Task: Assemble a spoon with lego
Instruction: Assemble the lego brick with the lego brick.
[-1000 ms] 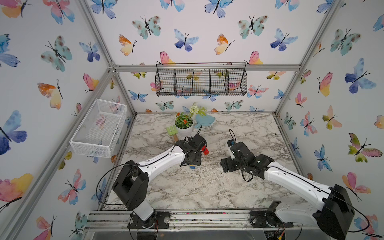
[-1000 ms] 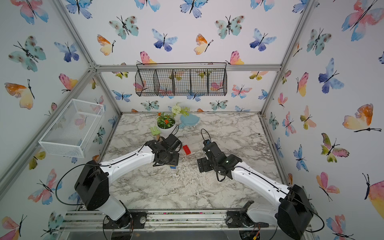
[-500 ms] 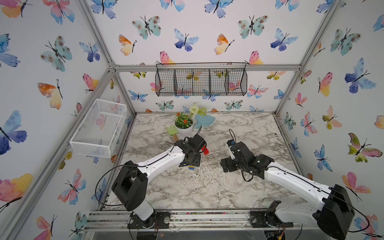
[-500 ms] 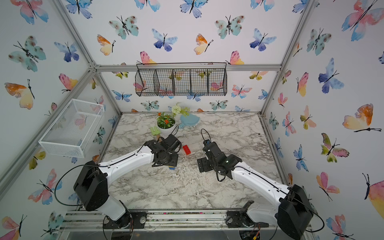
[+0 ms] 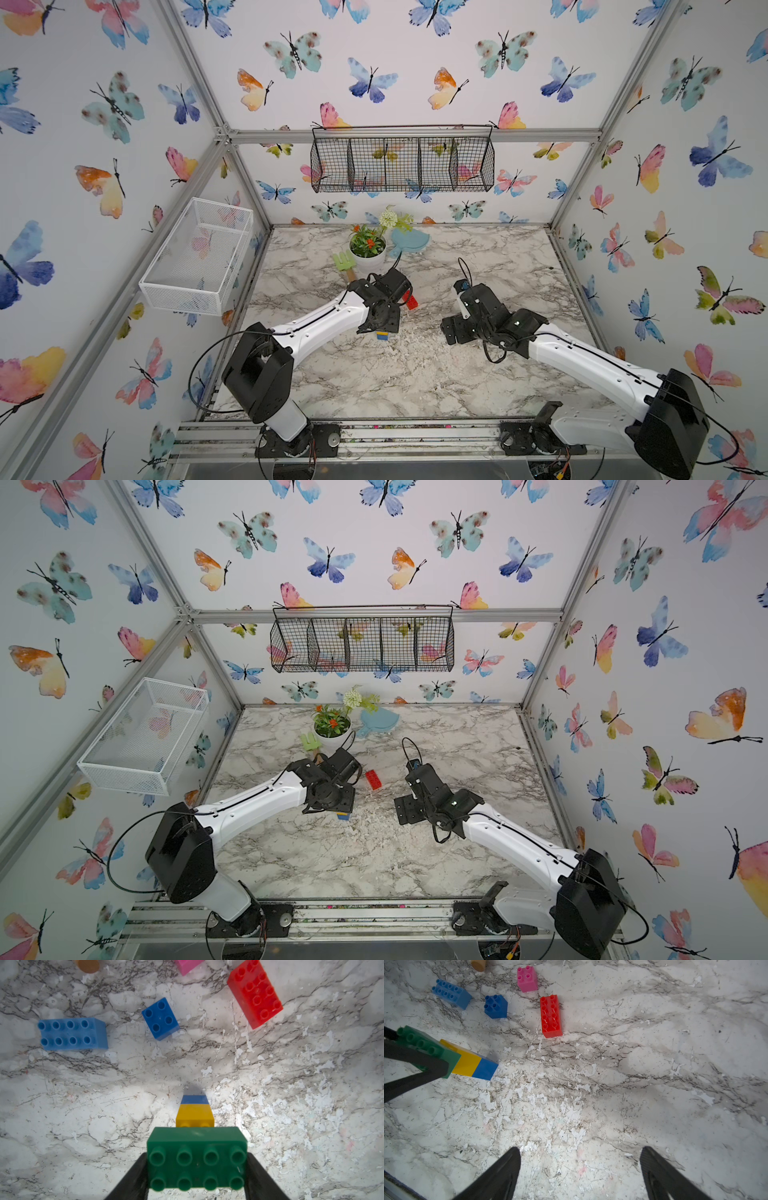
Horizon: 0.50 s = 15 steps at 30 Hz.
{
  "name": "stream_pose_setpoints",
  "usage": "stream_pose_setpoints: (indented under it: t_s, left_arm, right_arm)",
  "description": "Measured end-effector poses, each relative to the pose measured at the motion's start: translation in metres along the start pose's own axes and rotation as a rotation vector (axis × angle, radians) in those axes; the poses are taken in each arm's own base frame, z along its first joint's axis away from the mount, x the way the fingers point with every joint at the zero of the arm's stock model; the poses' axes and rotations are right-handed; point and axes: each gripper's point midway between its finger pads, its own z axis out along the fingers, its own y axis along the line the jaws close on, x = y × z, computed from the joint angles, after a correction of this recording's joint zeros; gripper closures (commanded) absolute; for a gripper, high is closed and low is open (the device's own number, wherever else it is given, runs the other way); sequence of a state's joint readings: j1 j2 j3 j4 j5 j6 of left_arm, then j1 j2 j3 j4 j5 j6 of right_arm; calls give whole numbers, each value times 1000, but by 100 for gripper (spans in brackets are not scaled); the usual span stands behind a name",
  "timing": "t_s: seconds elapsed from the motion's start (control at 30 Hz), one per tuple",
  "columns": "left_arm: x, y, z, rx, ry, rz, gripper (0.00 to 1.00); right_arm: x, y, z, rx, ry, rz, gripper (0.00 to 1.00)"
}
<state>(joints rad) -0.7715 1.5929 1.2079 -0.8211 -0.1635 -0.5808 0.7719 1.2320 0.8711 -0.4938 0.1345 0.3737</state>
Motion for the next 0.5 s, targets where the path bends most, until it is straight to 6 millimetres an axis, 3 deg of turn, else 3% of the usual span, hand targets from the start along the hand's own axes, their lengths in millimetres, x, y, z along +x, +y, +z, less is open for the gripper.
stream_pose_setpoints:
  t_s: [0.5]
  left_arm:
    - [-2,-1,1,10,-14,-9,81]
  right_arm:
    - [0,0,0,0,0,3,7]
